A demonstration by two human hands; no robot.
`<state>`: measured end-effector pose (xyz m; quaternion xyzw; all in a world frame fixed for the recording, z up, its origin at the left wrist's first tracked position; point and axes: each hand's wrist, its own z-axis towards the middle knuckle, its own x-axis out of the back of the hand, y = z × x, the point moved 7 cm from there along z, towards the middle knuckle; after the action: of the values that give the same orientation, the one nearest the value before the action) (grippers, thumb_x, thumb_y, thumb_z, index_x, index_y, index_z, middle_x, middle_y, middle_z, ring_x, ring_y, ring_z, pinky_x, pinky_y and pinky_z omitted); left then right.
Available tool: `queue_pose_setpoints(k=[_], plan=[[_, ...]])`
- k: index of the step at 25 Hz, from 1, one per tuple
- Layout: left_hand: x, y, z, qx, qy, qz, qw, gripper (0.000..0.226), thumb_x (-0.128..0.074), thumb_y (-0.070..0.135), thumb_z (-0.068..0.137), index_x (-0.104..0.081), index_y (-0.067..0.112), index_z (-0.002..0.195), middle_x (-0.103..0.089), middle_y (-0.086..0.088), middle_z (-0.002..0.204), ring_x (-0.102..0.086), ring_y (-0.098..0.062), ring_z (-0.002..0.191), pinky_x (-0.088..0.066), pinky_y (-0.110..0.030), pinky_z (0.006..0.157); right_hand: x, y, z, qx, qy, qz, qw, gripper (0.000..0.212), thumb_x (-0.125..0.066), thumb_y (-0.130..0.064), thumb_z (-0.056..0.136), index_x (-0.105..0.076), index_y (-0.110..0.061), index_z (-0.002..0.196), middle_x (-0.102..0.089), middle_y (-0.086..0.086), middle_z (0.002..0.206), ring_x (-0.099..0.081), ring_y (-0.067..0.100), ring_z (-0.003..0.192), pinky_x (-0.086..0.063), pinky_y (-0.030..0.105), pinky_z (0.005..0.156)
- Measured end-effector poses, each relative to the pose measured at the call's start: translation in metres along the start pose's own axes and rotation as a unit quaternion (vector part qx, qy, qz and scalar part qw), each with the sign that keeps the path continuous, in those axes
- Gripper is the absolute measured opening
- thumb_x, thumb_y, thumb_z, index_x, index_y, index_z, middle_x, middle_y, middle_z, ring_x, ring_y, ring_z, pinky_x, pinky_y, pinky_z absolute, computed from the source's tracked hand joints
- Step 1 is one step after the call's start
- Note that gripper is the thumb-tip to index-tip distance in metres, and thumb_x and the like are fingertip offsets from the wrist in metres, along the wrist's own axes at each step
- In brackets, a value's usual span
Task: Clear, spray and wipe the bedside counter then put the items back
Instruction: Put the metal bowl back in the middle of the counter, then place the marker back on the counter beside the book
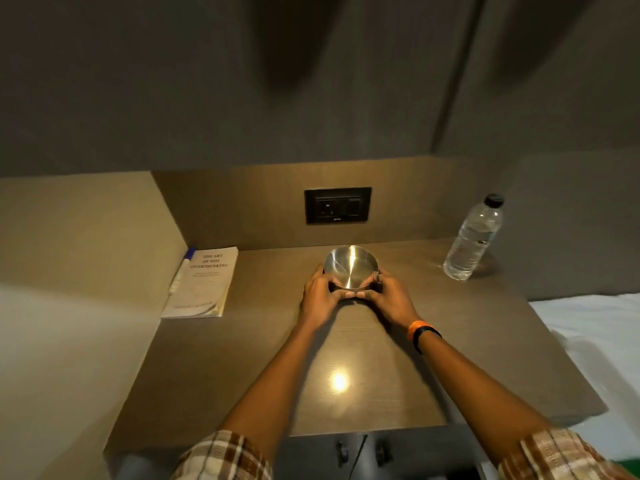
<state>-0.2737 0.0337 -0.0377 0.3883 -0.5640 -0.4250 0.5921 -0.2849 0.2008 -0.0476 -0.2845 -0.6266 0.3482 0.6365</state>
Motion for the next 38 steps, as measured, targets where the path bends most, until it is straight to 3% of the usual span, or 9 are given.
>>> queue_pose_setpoints(k=[12,15,19,22,26,29,32,36,38], plan=[[-0.032,-0.01,0.014,0.008,0.032,0.076,0.997,0.021,-0.08,0.015,0.079,-0.06,0.02,0.079,-0.055,0.0,0.121,-0.06,-0.022,0.107,-0.059,-0.044,0.089,0.012,0.021,0.018,0.017,-0.033,-0.006,0.999,0.005,-0.074,-0.024,0.086,-0.069,-0.023,0.088,-0.067,-0.007,0.109,-0.062,0.019,0.108,-0.052,0.049,0.097],[-0.029,-0.009,0.014,0.01,0.004,0.096,0.995,0.032,-0.079,0.024,0.082,-0.063,0.007,0.104,-0.048,-0.01,0.136,-0.053,-0.031,0.124,-0.052,-0.053,0.101,0.01,0.019,0.017,0.002,-0.035,-0.021,0.999,0.025,-0.077,-0.024,0.084,-0.068,-0.023,0.108,-0.055,0.001,0.139,-0.053,0.028,0.129,-0.046,0.051,0.109],[-0.01,-0.01,-0.012,0.005,0.004,0.167,0.986,0.082,-0.074,0.049,0.082,-0.032,0.031,0.151,-0.006,-0.004,0.168,-0.003,-0.023,0.155,-0.02,-0.045,0.12,0.013,-0.002,-0.008,0.014,0.094,-0.123,0.988,0.06,-0.079,-0.029,0.081,-0.053,-0.028,0.135,-0.018,0.0,0.166,-0.028,0.024,0.151,-0.04,0.043,0.117],[0.056,-0.017,-0.031,-0.008,0.106,0.271,0.957,0.064,-0.061,0.043,0.094,-0.033,0.032,0.15,-0.021,0.002,0.165,-0.022,-0.017,0.152,-0.028,-0.04,0.12,-0.026,-0.061,-0.03,0.097,0.17,-0.095,0.976,0.045,-0.073,-0.019,0.084,-0.055,-0.032,0.123,-0.034,-0.006,0.151,-0.039,0.016,0.138,-0.047,0.033,0.105],[0.192,-0.044,-0.041,0.051,0.208,0.405,0.889,0.051,-0.057,0.025,0.099,-0.041,0.018,0.147,-0.039,-0.008,0.155,-0.04,-0.027,0.142,-0.037,-0.041,0.117,-0.136,-0.142,-0.02,0.149,0.033,-0.017,0.988,0.03,-0.065,-0.016,0.091,-0.062,-0.024,0.12,-0.048,-0.002,0.137,-0.045,0.01,0.129,-0.045,0.035,0.112],[0.262,-0.074,-0.035,0.152,0.171,0.42,0.878,0.057,-0.057,0.017,0.098,-0.036,0.017,0.15,-0.03,-0.012,0.158,-0.036,-0.03,0.142,-0.039,-0.041,0.116,-0.206,-0.18,-0.011,0.13,-0.066,0.002,0.989,0.031,-0.061,-0.024,0.095,-0.06,-0.022,0.126,-0.05,-0.001,0.136,-0.047,0.007,0.124,-0.046,0.036,0.111],[0.278,-0.088,-0.021,0.096,0.099,0.432,0.891,0.043,-0.057,0.02,0.099,-0.048,0.009,0.14,-0.036,-0.014,0.152,-0.045,-0.031,0.135,-0.044,-0.038,0.112,-0.248,-0.197,-0.002,0.098,-0.09,0.022,0.991,0.032,-0.062,-0.025,0.096,-0.059,-0.02,0.127,-0.055,0.004,0.137,-0.057,0.02,0.122,-0.051,0.034,0.103],[0.266,-0.091,0.008,0.114,0.045,0.576,0.808,0.043,-0.066,0.028,0.093,-0.053,0.009,0.128,-0.049,-0.018,0.136,-0.049,-0.032,0.123,-0.044,-0.037,0.107,-0.259,-0.192,0.01,0.05,-0.049,0.022,0.997,0.029,-0.063,-0.026,0.097,-0.063,-0.018,0.125,-0.06,0.007,0.132,-0.058,0.025,0.12,-0.052,0.042,0.102],[0.263,-0.089,0.02,0.116,0.027,0.604,0.788,0.034,-0.063,0.025,0.095,-0.055,0.01,0.124,-0.059,-0.017,0.127,-0.054,-0.031,0.116,-0.043,-0.038,0.102,-0.257,-0.189,0.012,0.045,-0.042,0.044,0.997,0.025,-0.062,-0.022,0.098,-0.065,-0.016,0.122,-0.062,0.008,0.129,-0.063,0.019,0.11,-0.055,0.028,0.093]])
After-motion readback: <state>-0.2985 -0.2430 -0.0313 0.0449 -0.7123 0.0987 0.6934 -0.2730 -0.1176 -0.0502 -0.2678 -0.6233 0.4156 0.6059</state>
